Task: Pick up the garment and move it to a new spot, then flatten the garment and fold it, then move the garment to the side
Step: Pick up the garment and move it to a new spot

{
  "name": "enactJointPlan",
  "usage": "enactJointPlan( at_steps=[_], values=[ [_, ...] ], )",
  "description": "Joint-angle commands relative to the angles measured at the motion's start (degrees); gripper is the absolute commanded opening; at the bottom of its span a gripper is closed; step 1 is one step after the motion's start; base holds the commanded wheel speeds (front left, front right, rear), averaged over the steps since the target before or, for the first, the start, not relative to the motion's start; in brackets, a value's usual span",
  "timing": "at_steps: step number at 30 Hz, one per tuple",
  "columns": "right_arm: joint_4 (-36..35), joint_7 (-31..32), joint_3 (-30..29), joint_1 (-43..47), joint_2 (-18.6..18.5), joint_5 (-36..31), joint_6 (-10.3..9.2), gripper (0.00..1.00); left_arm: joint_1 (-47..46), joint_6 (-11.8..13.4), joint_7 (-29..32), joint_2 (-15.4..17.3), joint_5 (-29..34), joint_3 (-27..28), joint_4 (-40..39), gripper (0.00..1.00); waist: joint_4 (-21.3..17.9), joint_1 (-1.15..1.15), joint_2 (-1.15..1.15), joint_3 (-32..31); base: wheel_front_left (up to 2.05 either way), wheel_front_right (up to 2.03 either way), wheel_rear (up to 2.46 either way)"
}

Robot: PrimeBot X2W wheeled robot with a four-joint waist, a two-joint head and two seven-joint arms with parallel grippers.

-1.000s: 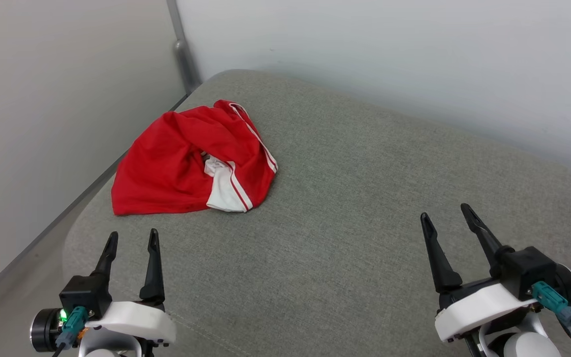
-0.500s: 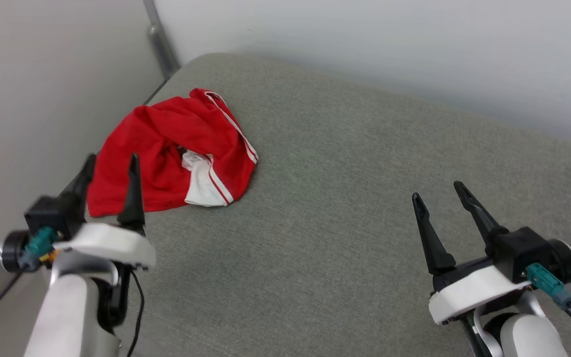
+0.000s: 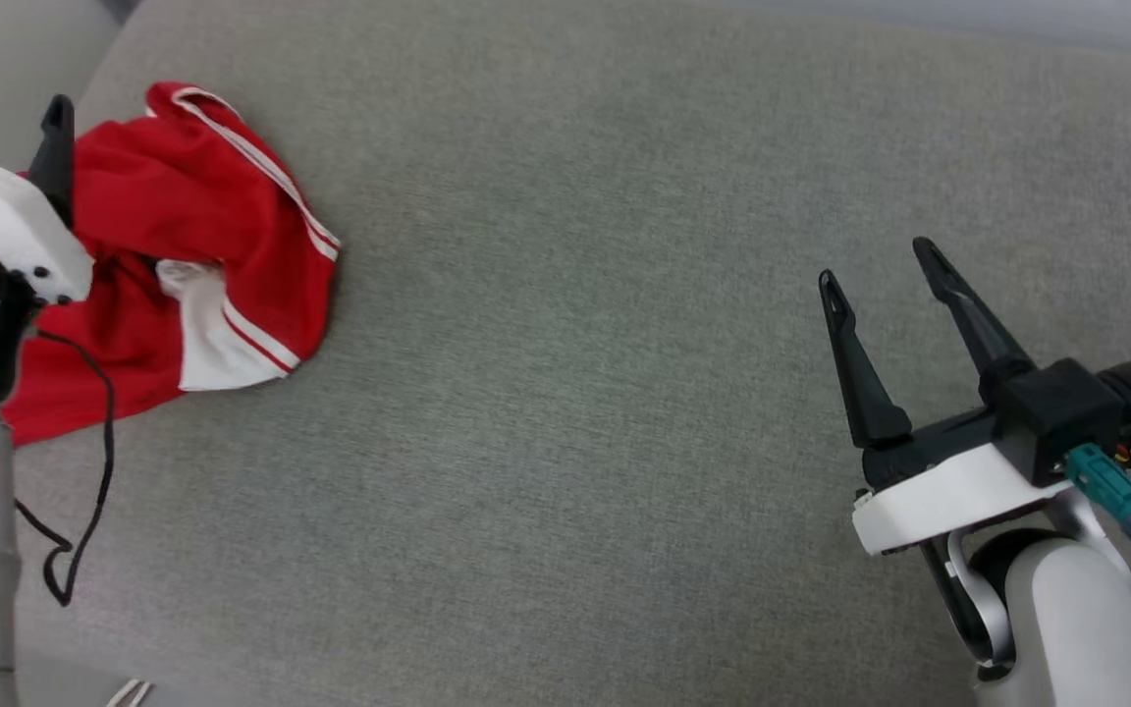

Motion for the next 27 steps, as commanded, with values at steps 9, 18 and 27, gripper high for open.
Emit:
enactJointPlan(
  at_steps=[9,18,27],
  values=[
    [-0.2,-0.7,-0.3,-4.3,-0.8,0.6,-0.06,1.0,-4.9,-0.7,17.9,5.2,-6.2,1.8,13.4,1.0,-6.8,-0.01,0.0,12.6,0.0,0.0,0.0],
    [1.1,-1.6,0.0,-5.4,-1.3,1.5,-0.06,1.0,-4.0,1.1,23.2,3.4,-9.2,2.6,21.3,0.0,-6.6,-0.01,0.0,12.9,0.0,0.0,0.0],
    [4.0,-2.6,-0.5,-3.3,-0.9,2.5,-0.06,1.0,-6.9,3.4,5.9,5.6,-4.4,1.7,18.3,0.0,-5.8,-0.01,0.0,4.6,0.0,0.0,0.0]
  ],
)
